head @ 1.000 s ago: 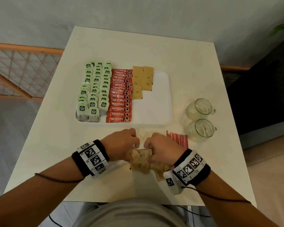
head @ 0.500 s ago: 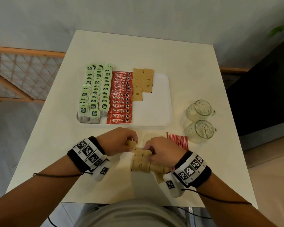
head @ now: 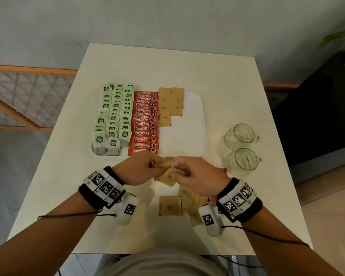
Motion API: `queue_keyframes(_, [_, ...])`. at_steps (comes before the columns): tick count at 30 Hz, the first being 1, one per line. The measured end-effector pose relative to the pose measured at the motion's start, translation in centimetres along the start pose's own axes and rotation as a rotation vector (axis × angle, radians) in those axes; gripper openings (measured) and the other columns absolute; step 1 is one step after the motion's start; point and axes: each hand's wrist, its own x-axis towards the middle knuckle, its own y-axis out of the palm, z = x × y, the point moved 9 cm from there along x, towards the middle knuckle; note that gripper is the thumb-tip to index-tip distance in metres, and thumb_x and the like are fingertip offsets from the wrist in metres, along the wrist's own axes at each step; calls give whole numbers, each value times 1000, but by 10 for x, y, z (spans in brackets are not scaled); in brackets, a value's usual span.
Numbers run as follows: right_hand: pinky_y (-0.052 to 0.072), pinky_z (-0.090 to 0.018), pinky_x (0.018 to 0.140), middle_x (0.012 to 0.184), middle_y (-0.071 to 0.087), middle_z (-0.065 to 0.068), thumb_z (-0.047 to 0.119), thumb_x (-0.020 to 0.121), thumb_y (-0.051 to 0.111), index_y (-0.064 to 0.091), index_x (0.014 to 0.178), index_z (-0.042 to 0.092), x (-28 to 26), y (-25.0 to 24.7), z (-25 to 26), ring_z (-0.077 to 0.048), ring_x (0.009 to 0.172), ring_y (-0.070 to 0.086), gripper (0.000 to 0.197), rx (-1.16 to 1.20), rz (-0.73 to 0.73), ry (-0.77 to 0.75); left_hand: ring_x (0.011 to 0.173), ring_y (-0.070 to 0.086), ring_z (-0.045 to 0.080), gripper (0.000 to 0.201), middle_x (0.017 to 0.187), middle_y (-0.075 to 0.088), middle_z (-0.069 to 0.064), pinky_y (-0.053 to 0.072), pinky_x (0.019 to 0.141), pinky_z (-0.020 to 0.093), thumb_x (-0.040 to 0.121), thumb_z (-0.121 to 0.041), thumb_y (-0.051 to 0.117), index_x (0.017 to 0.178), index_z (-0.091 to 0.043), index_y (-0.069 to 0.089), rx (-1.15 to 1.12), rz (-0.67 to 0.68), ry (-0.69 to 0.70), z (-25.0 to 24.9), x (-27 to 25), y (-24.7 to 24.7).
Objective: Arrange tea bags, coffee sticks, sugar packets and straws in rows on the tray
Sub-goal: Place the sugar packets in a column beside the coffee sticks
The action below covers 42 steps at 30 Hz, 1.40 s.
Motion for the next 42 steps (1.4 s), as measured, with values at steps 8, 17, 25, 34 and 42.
queue_keyframes(8, [59,-48,78,90,71,5,27,98,63,63,102,29,7,-7,-5,-16,81,70,5,149,-135,-27,80,70,24,30,95,72,18,60,69,35,102,-7,41,111,-5,70,-417,15,-157,6,0,8])
queue_keyframes(17, [59,-51,80,91,74,-3,25,95,69,62,110,24,11,-4,-25,-17,75,70,16,334,-277,54,59,62,8,13,74,72,-1,49,54,24,102,-15,55,102,-11,67,-310,-19,0,-6,-2,3])
queue_keyframes(25, [50,-25,63,66,67,8,24,100,64,70,81,20,13,0,-40,-6,63,63,20,452,-296,170,59,61,13,13,69,67,1,49,53,28,101,-19,57,96,-16,69,-345,-145,-12,3,-2,-10])
queue_keyframes(34, [50,-25,62,72,66,10,20,103,58,69,87,17,37,-37,-44,-9,64,65,19,392,-348,179,59,65,13,19,73,72,3,52,52,26,103,-22,53,102,-11,68,-321,-214,-88,16,4,-21])
queue_keyframes(42, [46,-26,59,79,69,-2,24,103,55,65,86,5,87,-97,-61,-16,65,66,27,155,-478,276,73,68,24,28,97,72,0,56,59,32,99,-12,55,126,-18,60,-159,-355,-128,12,35,-66])
